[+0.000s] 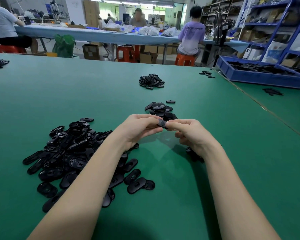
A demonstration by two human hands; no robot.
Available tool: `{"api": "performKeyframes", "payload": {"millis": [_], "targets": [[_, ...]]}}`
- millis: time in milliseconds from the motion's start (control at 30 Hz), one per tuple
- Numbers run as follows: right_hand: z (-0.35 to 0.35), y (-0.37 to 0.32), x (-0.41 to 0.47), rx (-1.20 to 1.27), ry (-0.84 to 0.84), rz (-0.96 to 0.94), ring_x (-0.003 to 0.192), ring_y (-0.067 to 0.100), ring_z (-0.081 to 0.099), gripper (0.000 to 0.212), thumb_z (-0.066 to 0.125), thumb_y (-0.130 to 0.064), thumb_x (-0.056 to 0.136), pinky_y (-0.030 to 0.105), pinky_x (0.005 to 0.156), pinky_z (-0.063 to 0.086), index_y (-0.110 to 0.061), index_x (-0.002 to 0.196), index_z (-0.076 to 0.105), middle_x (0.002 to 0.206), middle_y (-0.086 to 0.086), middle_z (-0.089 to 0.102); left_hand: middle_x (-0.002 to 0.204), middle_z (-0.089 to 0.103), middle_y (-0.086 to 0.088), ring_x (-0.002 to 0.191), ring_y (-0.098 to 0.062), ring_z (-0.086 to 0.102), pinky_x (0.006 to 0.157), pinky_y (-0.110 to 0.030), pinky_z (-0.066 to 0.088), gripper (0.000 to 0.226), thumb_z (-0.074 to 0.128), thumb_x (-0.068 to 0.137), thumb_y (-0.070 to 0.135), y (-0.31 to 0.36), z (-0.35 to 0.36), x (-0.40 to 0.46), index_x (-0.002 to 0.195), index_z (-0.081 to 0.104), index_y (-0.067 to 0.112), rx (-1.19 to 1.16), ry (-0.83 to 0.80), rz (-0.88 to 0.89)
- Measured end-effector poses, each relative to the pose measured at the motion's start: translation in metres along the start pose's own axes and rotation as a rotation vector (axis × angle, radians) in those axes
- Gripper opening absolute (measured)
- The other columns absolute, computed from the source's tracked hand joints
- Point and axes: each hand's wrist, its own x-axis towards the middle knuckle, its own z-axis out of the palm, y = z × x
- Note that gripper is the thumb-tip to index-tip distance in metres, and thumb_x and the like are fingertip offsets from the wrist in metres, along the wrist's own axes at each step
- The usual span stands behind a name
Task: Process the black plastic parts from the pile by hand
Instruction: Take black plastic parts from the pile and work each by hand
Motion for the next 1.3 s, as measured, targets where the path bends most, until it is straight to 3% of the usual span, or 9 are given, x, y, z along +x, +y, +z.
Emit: {"api": "performKeyframes", "payload": {"millis": [267, 433, 600, 833, 1300], "targets": [[-0.001, 0.002, 0.001, -0.002, -0.004, 0.025, 0.057, 0.007, 0.039, 0.005, 0.083, -0.025, 0.081, 0.017, 0.045, 0.029, -0.02, 0.082, 0.083, 0.08, -0.007, 0.073, 0.085, 0.077, -0.011, 0.076, -0.018, 0.075, 0.068, -0.016, 0.057, 0.013, 0.062, 0.092, -0.007, 0.0, 0.002, -0.003, 0.09, 0.072, 0.0, -0.005, 0.01, -0.033], [-0.002, 0.003, 0.001, -0.052, 0.024, -0.005, 0.056, 0.005, 0.044, 0.005, 0.085, -0.029, 0.079, 0.016, 0.046, 0.033, -0.026, 0.079, 0.081, 0.071, -0.011, 0.066, 0.092, 0.076, -0.014, 0.08, -0.02, 0.075, 0.075, -0.019, 0.059, 0.018, 0.062, 0.089, -0.011, 0.0, 0.002, -0.003, 0.088, 0.075, 0.003, 0.028, 0.016, -0.024], [0.001, 0.002, 0.003, -0.151, 0.071, -0.125, 0.046, -0.002, 0.044, 0.009, 0.083, -0.023, 0.081, 0.01, 0.043, 0.033, -0.022, 0.076, 0.076, 0.058, -0.016, 0.06, 0.082, 0.075, -0.012, 0.079, -0.021, 0.072, 0.088, -0.027, 0.058, 0.016, 0.071, 0.083, -0.008, -0.006, 0.004, -0.001, 0.085, 0.074, 0.008, 0.186, 0.093, 0.054], [0.006, 0.004, 0.003, -0.215, 0.1, -0.192, 0.043, -0.004, 0.047, 0.013, 0.081, -0.014, 0.083, 0.008, 0.043, 0.034, -0.017, 0.075, 0.07, 0.051, -0.018, 0.059, 0.077, 0.074, -0.009, 0.068, -0.013, 0.071, 0.068, -0.017, 0.055, 0.016, 0.072, 0.083, -0.009, -0.01, 0.003, -0.001, 0.087, 0.073, 0.006, 0.206, 0.066, 0.067], [0.006, 0.0, 0.002, -0.249, 0.087, -0.188, 0.045, -0.001, 0.048, 0.01, 0.081, -0.011, 0.082, 0.012, 0.046, 0.038, -0.015, 0.078, 0.072, 0.055, -0.012, 0.061, 0.08, 0.074, -0.01, 0.073, -0.014, 0.071, 0.072, -0.018, 0.057, 0.016, 0.074, 0.083, -0.007, -0.012, 0.001, -0.001, 0.087, 0.073, 0.008, 0.232, 0.072, 0.065]]}}
